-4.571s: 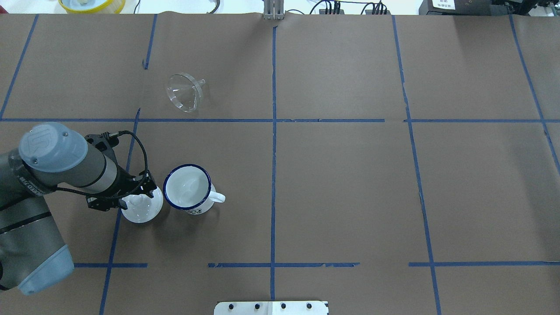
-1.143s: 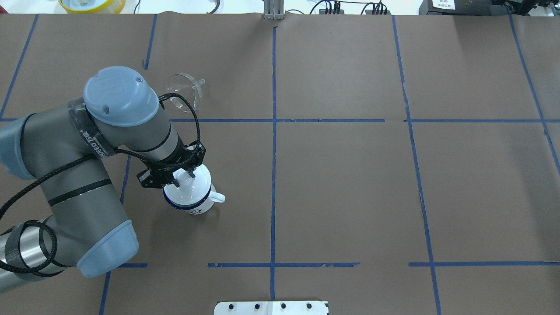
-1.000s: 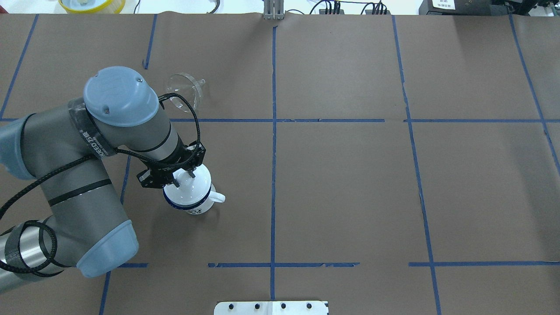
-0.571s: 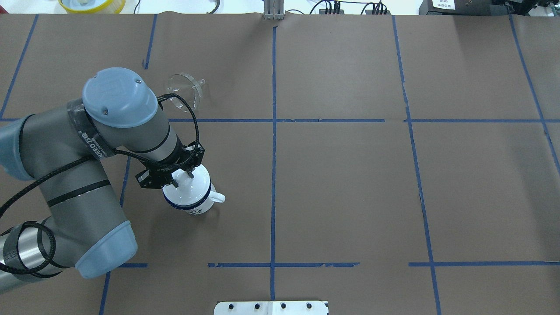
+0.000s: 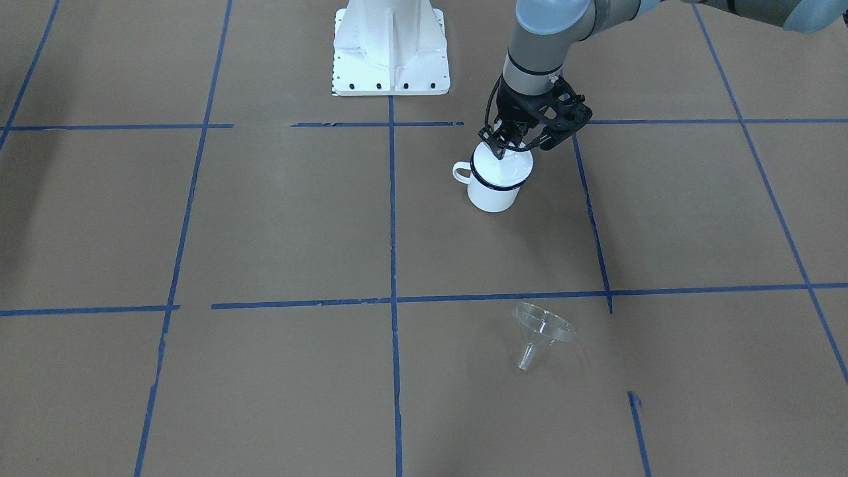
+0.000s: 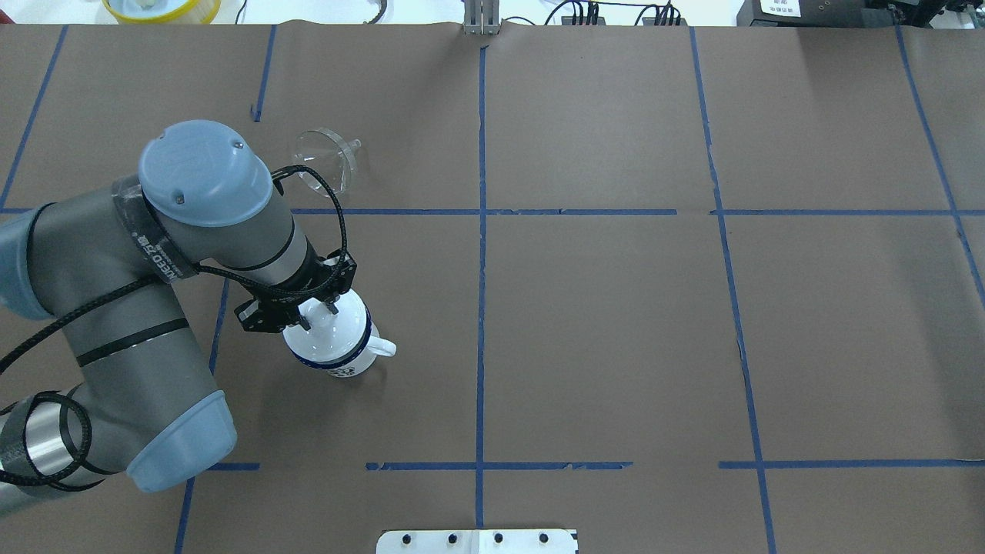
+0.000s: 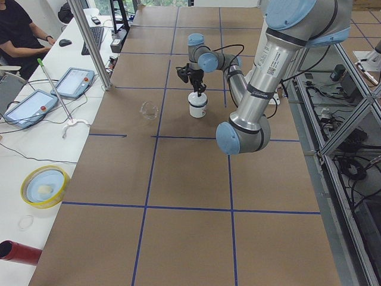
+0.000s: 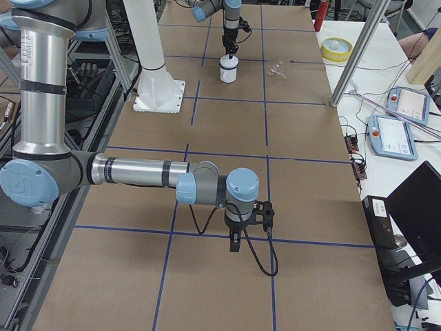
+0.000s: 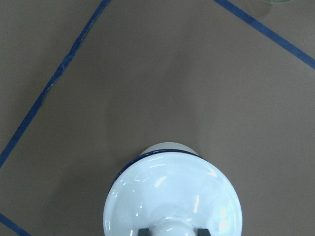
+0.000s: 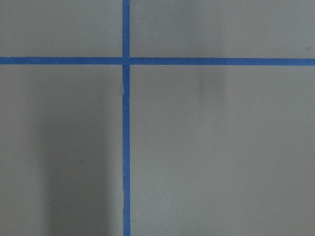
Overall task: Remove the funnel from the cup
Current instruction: 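Lower the white lid onto the mug's opening with the left gripper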
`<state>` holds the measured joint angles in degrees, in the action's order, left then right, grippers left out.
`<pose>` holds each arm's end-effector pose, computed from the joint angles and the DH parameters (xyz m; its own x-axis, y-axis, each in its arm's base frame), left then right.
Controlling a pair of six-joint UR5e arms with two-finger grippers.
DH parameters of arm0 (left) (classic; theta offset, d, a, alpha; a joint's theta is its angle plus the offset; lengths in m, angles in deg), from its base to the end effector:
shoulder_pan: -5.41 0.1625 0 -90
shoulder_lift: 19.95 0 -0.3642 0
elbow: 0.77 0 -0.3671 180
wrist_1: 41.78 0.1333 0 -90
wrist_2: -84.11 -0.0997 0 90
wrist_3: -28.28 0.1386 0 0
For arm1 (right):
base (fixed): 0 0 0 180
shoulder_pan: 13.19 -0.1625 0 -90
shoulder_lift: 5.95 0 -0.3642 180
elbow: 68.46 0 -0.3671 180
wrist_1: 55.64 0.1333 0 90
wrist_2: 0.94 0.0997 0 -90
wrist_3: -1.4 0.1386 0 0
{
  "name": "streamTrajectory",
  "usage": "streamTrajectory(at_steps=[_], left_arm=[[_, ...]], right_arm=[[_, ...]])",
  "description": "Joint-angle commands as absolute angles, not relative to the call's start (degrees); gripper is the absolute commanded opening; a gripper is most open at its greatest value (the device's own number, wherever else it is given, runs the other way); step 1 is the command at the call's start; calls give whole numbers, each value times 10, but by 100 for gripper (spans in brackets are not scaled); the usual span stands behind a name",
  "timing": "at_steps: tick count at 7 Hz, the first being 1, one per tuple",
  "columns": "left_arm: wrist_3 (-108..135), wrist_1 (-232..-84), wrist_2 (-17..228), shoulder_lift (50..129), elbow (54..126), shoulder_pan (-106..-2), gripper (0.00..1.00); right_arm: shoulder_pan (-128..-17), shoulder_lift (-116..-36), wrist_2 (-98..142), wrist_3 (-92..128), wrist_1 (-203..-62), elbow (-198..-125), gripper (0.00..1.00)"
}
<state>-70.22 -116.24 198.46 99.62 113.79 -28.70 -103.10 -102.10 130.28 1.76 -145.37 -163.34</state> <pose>0.4139 -0.3723 0.2183 0.5960 -0.5663 -0.5693 0.3904 0.8239 -0.4109 0.0413 -0.4259 0.6387 0.7522 0.0166 0.6587 -0.0032 0.9998 -0.0216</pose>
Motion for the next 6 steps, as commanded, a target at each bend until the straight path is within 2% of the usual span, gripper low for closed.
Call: streamTrajectory(at_steps=[1,6], left_arm=[[-702,-1163,1985,996,1137,-286,0],[-699,-1167,1985,991,1134,-285,0]], right_arm=[[-1031,-1021,1303,18,-1454,-1634,100],[-1031,-1021,1303,18,-1454,-1634,100]])
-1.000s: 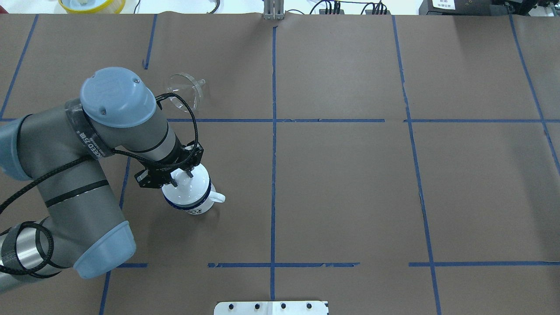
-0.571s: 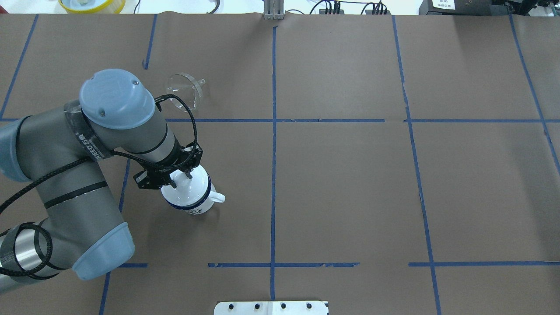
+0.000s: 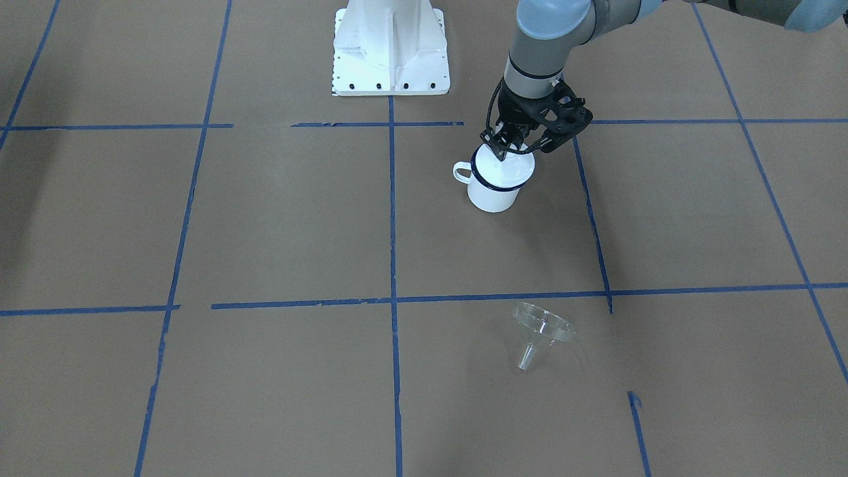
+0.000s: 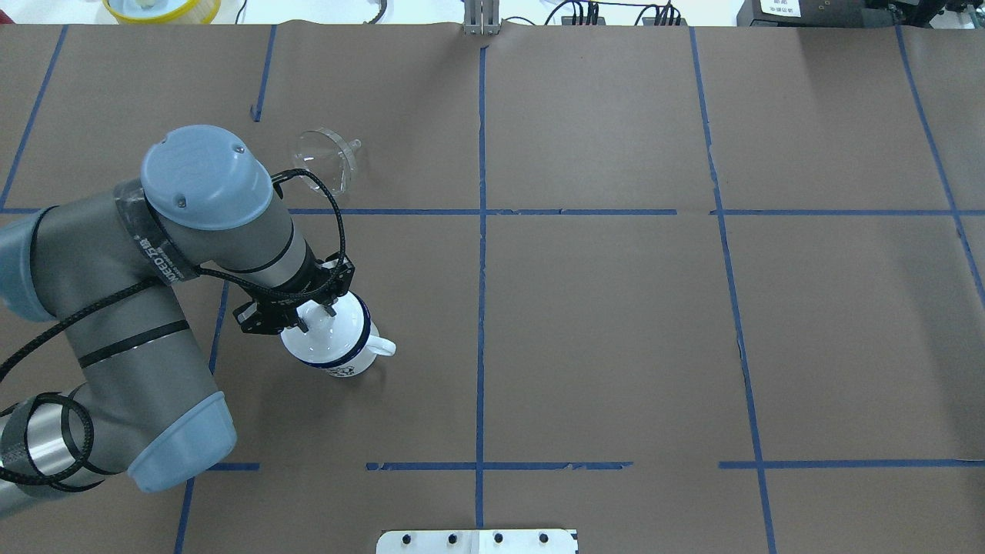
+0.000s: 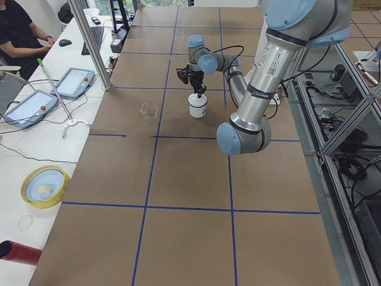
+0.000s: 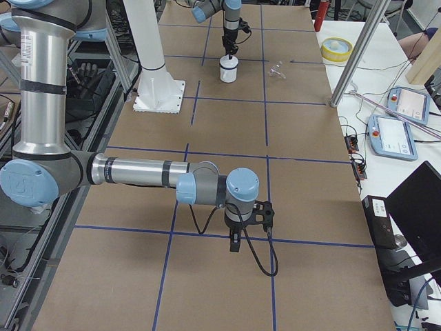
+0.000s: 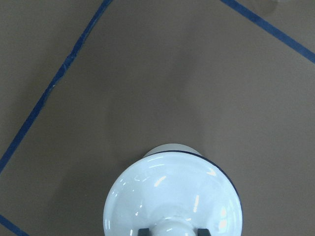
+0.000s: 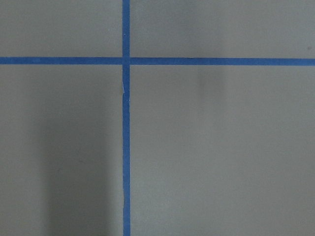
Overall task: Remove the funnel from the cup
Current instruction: 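Lower the white lid onto the mug's opening with the left gripper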
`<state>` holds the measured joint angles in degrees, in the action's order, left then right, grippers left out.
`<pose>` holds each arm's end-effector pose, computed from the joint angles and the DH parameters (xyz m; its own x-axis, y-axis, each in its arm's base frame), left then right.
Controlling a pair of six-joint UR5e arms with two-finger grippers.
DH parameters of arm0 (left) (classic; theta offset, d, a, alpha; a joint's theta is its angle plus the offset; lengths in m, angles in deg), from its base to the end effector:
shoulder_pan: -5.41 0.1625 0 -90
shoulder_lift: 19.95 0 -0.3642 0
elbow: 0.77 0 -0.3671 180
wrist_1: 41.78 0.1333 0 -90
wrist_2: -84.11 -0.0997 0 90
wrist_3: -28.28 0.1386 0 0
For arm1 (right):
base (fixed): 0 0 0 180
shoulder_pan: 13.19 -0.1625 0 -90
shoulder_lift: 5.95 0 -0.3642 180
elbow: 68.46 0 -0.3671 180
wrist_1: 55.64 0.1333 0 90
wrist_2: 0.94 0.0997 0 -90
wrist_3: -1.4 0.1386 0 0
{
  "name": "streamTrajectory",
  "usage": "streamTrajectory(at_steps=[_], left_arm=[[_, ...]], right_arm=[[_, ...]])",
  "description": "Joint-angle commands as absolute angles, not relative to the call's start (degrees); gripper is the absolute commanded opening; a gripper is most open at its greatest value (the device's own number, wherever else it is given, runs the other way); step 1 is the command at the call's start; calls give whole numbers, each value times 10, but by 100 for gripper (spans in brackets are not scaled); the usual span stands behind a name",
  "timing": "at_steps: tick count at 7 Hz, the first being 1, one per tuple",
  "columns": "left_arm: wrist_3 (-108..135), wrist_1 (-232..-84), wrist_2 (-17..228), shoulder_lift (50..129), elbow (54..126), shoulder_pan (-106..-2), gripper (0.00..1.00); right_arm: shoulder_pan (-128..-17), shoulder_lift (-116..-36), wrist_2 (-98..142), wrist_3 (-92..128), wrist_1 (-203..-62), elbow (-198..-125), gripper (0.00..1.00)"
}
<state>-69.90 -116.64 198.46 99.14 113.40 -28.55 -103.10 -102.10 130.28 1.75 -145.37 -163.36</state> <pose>0.4162 -0.3721 0.2244 0.6035 -0.5627 -0.5649 0.3876 0.8262 -0.4089 0.0413 -0.4260 0.6386 0.7522 0.0162 0.6587 -0.0030 0.9998 -0.0211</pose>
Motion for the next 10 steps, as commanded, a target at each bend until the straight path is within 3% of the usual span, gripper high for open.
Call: streamTrajectory(at_steps=[1,8,9,10], left_arm=[[-699,-1167,1985,992,1137,-284,0],[-701,-1166,1988,992,1137,-283,3],[-701,-1167,1988,992,1136,-283,20],[-701,-1168,1988,992,1134,-283,49]], right_arm=[[-1031,-1021,1303,18,-1454,-1633,100],[-1031,-1021,1303,18,-1454,-1634,100],[-1031,-1021,1303,18,-1454,-1634,100],[-1031,-1021,1303,18,-1454,-1634,100]])
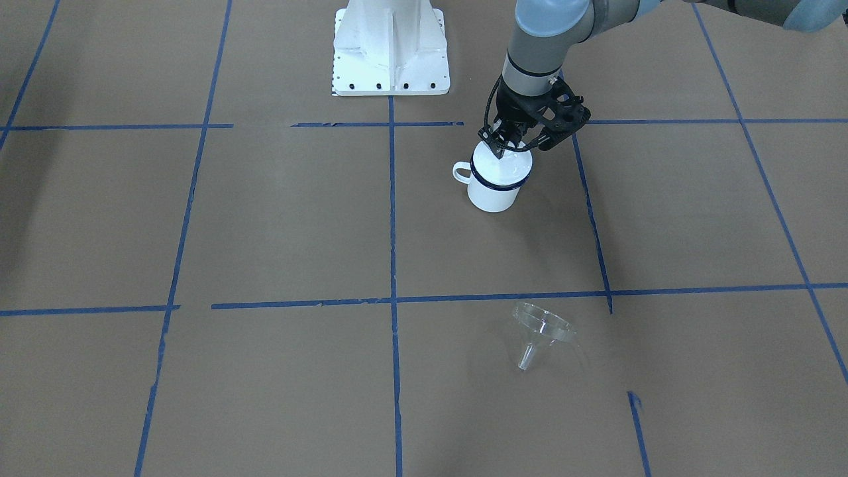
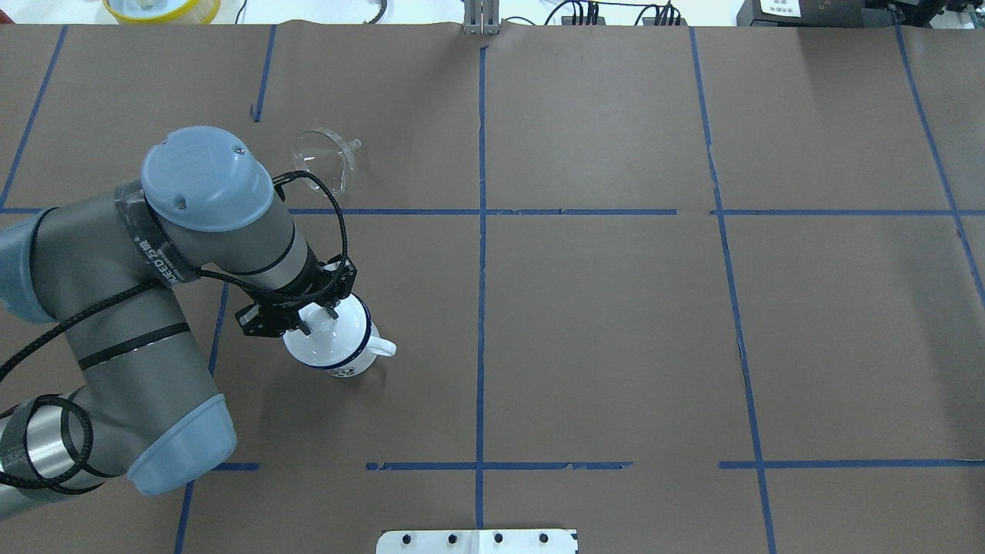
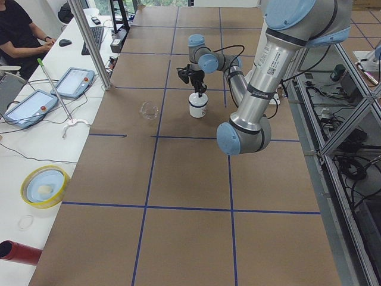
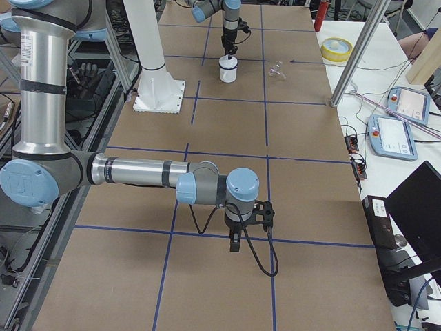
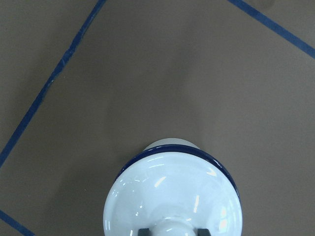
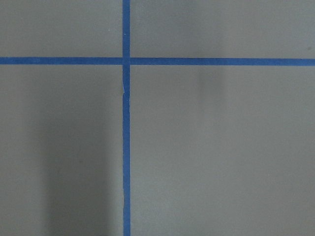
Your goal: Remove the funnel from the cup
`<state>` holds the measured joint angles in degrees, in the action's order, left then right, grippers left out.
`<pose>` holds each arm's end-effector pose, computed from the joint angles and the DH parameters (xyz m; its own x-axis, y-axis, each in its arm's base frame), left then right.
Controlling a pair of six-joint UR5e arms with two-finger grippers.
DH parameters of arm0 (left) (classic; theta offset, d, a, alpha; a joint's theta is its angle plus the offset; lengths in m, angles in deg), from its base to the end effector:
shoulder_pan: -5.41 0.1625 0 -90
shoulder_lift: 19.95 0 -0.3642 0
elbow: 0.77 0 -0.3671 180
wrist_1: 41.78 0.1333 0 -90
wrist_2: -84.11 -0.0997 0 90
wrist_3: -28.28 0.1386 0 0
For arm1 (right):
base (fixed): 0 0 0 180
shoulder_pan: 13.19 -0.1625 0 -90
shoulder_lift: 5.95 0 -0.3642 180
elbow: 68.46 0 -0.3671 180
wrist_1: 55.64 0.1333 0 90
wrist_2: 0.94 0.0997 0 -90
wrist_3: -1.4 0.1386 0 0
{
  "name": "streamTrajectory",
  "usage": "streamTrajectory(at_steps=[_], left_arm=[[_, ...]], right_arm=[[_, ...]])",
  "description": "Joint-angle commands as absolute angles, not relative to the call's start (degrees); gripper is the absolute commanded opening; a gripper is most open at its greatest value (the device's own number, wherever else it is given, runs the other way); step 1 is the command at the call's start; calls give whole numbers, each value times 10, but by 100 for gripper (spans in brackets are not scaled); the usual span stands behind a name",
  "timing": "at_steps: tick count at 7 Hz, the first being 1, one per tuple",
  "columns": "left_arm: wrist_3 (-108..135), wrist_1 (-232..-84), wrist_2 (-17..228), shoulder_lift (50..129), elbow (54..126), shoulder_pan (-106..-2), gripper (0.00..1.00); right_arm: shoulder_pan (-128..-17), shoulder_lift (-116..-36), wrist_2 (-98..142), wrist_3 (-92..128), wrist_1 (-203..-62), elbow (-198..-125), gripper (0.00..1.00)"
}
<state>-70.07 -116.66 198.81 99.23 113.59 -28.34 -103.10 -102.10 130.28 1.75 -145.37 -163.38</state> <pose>0.4172 -0.3694 0.2219 0.6026 -0.5613 -0.5673 0.3804 0.8269 -0.4142 0.0413 -0.4260 0.6384 0.7522 0.0160 0.6587 -0.0030 0.9998 -0.0208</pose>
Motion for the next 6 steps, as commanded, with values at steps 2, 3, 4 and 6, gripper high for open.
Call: streamTrajectory(at_steps=[2,3,4,6], left_arm=[[-697,-1168,1988,992,1134,-283,99],[-696,-1168,1987,992,1137,-283,100],[-671,-1167,1988,989,1153,-294,100],[-520,-1162,1997,965,1180,-402,100]], right_arm=[[-1031,-1021,1303,18,-1454,-1634,100],[-1031,-1021,1303,18,-1454,-1634,100],[-1031,-1021,1303,18,-1454,-1633,100],[-1031,-1021,1303,18,-1454,-1634,100]])
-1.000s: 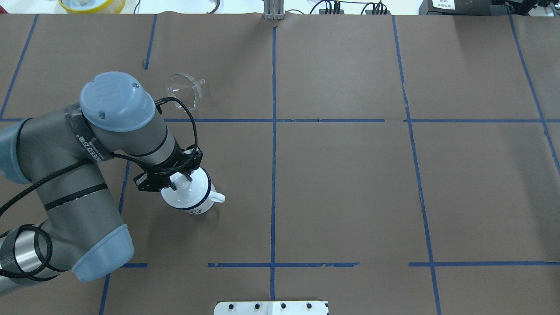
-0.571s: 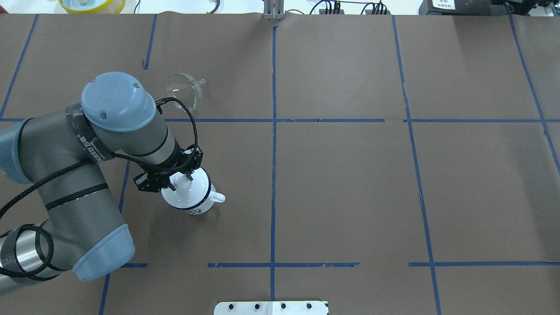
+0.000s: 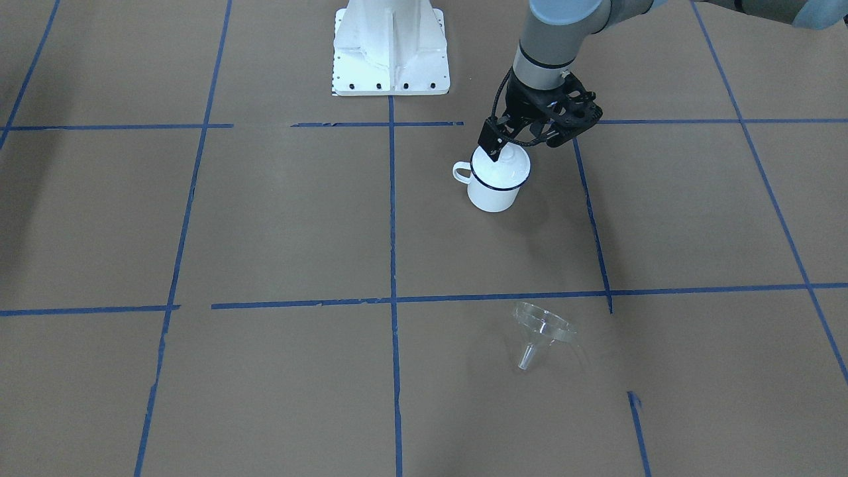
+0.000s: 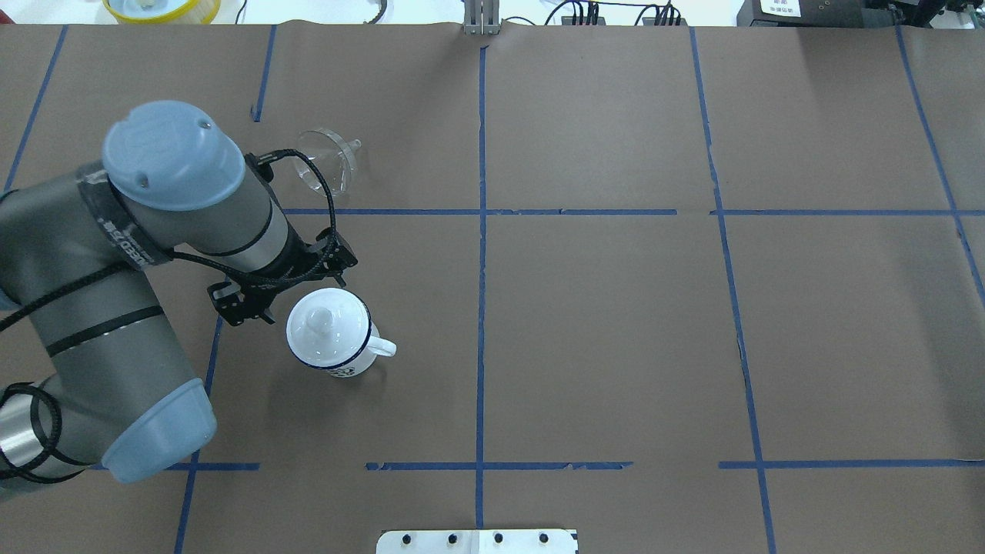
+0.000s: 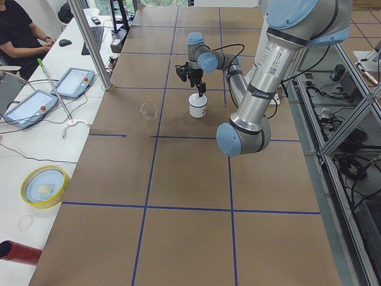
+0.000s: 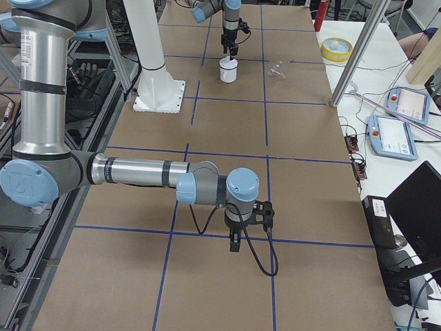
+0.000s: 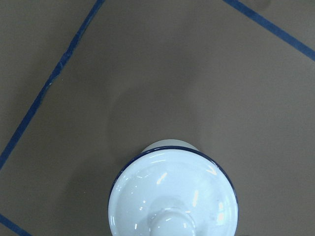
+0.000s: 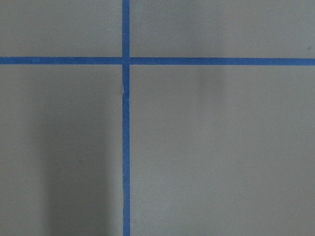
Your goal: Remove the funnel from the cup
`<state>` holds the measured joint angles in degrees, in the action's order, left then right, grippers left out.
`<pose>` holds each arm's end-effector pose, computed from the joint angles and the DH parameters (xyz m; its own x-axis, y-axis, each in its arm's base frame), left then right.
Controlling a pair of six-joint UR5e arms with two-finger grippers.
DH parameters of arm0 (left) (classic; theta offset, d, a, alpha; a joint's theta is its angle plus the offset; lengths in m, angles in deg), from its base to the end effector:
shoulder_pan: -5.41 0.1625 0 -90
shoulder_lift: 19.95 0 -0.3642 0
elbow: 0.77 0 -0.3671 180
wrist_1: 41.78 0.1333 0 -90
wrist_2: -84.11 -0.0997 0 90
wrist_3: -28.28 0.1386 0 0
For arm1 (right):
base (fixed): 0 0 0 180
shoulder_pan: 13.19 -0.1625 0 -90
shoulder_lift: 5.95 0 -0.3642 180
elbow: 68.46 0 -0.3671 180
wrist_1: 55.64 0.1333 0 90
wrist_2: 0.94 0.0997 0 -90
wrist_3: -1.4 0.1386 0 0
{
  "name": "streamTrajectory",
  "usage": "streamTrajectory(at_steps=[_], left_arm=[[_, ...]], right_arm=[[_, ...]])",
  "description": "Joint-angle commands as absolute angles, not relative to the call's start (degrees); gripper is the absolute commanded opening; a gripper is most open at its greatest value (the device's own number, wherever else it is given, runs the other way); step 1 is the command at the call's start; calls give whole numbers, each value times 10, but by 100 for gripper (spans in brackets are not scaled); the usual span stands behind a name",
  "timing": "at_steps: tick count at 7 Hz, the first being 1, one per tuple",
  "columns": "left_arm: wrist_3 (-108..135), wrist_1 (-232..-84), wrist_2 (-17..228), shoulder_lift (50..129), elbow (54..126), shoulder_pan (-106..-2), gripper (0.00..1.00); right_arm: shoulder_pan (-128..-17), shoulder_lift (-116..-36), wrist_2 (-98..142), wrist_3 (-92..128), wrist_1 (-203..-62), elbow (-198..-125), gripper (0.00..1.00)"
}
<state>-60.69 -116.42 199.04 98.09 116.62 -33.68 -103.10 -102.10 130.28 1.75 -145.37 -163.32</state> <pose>0.3694 -0.3965 0.2137 0.6004 -0.4667 -0.6494 0.3505 0.8835 -0.3109 0.0413 -0.4259 0.6389 0.7522 0.0167 0.6587 -0.0030 0.9998 -0.0218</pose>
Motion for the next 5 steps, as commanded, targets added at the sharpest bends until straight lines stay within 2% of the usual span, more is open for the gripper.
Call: streamTrajectory(at_steps=[1,5], left_arm=[[-415,-1162,2031,935,1182,-462,100],[119,-1167,2079,726,1171,-762,100]], right_arm=[[-1031,-1021,1303,18,-1454,-1634,100],[-1031,-1021,1303,18,-1454,-1633,100]])
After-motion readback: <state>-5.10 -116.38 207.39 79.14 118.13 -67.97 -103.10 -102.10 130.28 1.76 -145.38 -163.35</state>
